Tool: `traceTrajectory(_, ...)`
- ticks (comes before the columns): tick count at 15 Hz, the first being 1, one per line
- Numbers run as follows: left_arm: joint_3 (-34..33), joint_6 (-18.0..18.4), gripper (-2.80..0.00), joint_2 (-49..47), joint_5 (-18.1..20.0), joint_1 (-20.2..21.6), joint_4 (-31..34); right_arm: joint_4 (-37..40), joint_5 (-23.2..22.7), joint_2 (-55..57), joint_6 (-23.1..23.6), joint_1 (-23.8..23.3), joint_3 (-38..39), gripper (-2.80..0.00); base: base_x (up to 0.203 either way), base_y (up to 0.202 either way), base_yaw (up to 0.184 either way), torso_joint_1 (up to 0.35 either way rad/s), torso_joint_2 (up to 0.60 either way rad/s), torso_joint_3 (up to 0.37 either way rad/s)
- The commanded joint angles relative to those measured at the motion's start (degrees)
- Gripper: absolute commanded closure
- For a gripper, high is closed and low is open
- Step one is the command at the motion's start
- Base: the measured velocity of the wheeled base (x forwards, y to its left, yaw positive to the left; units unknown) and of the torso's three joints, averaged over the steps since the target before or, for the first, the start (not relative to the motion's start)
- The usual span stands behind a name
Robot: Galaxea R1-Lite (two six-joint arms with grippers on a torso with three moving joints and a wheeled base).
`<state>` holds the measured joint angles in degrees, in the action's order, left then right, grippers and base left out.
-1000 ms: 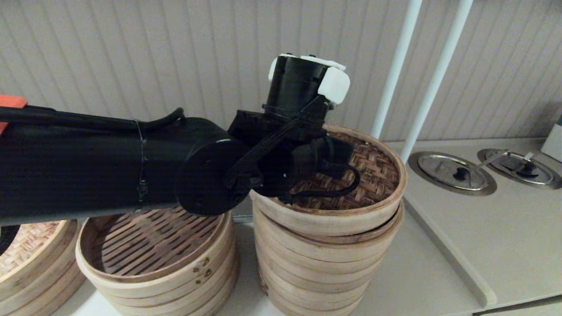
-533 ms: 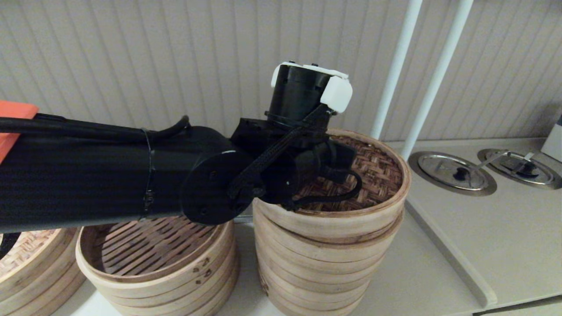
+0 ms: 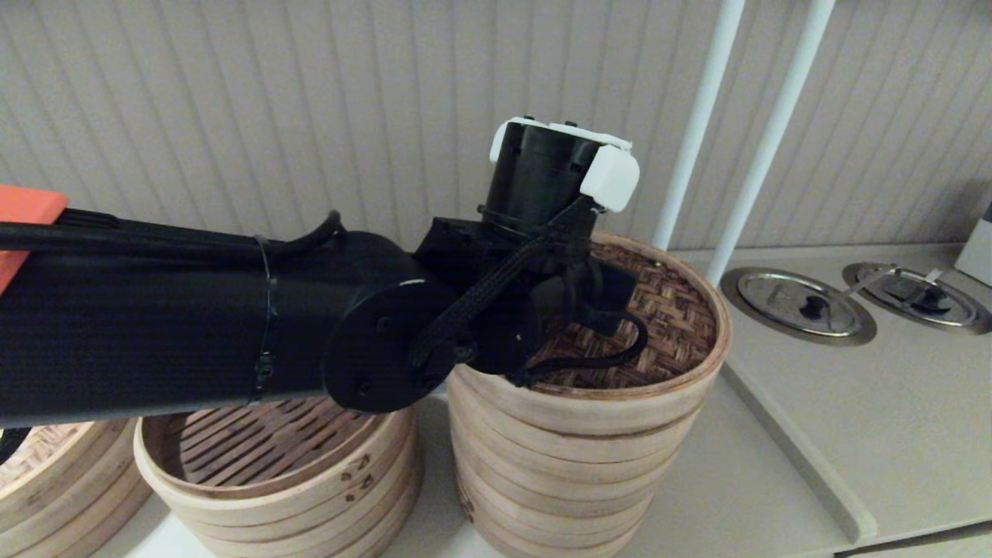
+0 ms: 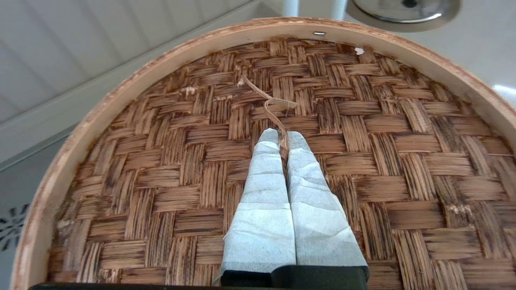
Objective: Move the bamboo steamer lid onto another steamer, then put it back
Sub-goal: Put the steamer
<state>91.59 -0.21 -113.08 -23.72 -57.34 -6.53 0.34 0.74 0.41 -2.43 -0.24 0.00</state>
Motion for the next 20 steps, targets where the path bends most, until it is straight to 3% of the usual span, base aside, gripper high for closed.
traceTrajectory(1, -0.09, 0.03, 0.00, 0.04, -0.54, -0.23, -0.06, 0.01, 0.05, 0.02, -0.04, -0.02, 0.18, 0.00, 0.000, 0.000, 0.000, 0.000, 0.00, 0.000)
traceTrajectory(20, 2.20, 2.40, 0.00, -1.09, -0.72, -0.23, 0.55, 0.01, 0.05, 0.02, -0.04, 0.01, 0.18, 0.00, 0.000, 0.000, 0.000, 0.000, 0.00, 0.000)
